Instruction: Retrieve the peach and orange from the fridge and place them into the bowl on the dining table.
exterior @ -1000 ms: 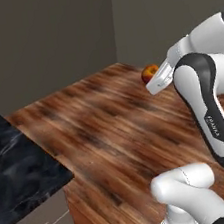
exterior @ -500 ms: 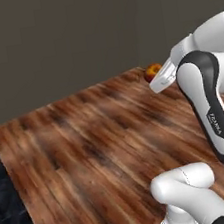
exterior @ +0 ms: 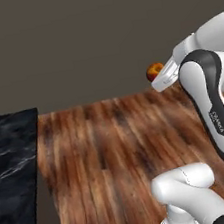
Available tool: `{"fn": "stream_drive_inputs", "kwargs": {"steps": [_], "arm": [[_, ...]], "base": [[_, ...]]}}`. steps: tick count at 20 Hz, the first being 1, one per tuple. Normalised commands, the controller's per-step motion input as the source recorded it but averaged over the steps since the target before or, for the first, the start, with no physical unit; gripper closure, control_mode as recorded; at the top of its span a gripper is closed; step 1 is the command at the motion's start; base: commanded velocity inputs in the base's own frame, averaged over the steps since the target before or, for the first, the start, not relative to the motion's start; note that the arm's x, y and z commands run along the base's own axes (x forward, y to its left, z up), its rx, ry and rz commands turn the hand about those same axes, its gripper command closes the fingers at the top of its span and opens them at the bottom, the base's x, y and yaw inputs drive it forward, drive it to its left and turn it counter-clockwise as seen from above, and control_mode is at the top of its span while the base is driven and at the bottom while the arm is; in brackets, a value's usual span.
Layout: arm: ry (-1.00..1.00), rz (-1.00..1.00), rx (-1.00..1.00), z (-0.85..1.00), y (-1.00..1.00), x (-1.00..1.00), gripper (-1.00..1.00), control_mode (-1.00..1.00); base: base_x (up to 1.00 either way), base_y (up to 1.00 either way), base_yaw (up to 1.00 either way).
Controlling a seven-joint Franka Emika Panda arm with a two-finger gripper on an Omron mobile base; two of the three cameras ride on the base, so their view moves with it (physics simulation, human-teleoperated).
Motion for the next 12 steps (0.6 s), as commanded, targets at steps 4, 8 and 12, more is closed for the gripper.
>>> {"fn": "stream_drive_inputs", "kwargs": {"steps": [4, 8, 12], "arm": [[0.0, 0.0, 0.0, 0.0, 0.0, 0.0, 1.0, 1.0], [0.0, 0.0, 0.0, 0.0, 0.0, 0.0, 1.0, 1.0], [0.0, 0.0, 0.0, 0.0, 0.0, 0.0, 1.0, 1.0]], "base": [[1.0, -0.55, 0.61], [1.0, -0.69, 0.57], [1.0, -0.91, 0.53]]}}
